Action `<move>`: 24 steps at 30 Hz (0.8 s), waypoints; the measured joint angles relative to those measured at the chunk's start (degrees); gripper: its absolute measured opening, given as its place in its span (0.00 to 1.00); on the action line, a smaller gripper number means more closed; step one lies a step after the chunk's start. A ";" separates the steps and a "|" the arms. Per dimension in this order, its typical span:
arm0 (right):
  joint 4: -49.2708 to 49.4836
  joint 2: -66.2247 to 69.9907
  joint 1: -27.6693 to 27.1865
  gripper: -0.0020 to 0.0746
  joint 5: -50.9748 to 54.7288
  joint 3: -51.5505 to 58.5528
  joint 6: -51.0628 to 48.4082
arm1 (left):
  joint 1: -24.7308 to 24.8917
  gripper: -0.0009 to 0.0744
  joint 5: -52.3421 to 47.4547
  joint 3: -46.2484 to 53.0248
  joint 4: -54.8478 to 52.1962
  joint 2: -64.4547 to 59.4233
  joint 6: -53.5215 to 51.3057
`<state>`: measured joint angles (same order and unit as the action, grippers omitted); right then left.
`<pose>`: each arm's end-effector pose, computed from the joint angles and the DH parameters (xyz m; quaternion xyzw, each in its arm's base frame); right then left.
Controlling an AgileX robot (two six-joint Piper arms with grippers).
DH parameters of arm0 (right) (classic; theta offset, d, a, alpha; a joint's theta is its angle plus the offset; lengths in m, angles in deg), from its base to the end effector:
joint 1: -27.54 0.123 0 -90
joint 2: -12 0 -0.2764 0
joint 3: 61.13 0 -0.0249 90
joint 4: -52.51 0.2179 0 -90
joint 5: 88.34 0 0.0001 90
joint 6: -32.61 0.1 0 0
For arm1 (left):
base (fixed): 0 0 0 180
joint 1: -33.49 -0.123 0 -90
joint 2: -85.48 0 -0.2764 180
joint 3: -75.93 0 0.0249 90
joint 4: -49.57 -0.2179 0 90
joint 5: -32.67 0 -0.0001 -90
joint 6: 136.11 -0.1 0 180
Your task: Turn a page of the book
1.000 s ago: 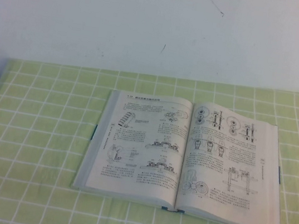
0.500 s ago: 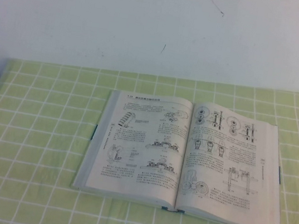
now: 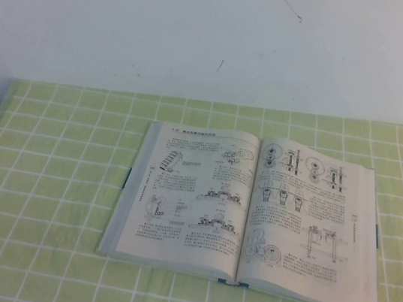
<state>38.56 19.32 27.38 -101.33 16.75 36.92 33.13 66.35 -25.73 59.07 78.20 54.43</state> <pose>0.0362 0.0053 0.2311 -0.0689 0.5880 -0.0504 0.8043 0.0200 0.0093 0.2603 -0.1126 0.4276 -0.1212 0.8887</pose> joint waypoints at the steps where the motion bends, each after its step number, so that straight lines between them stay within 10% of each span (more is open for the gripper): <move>1: 0.10 0.00 0.00 0.02 3.25 -0.96 0.69 | 0.00 0.01 -1.85 0.00 0.95 0.10 0.32; 9: 0.10 2.60 0.00 0.02 28.34 -16.65 1.85 | 0.00 0.01 -29.04 -13.13 2.67 -2.81 -5.66; 24: 17.98 38.50 0.00 0.02 40.67 -40.04 -11.50 | 0.00 0.01 -64.42 -40.78 12.76 -46.28 -21.27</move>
<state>56.55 57.82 27.38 -60.66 -23.29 25.42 33.13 1.93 -66.50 71.83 31.93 33.16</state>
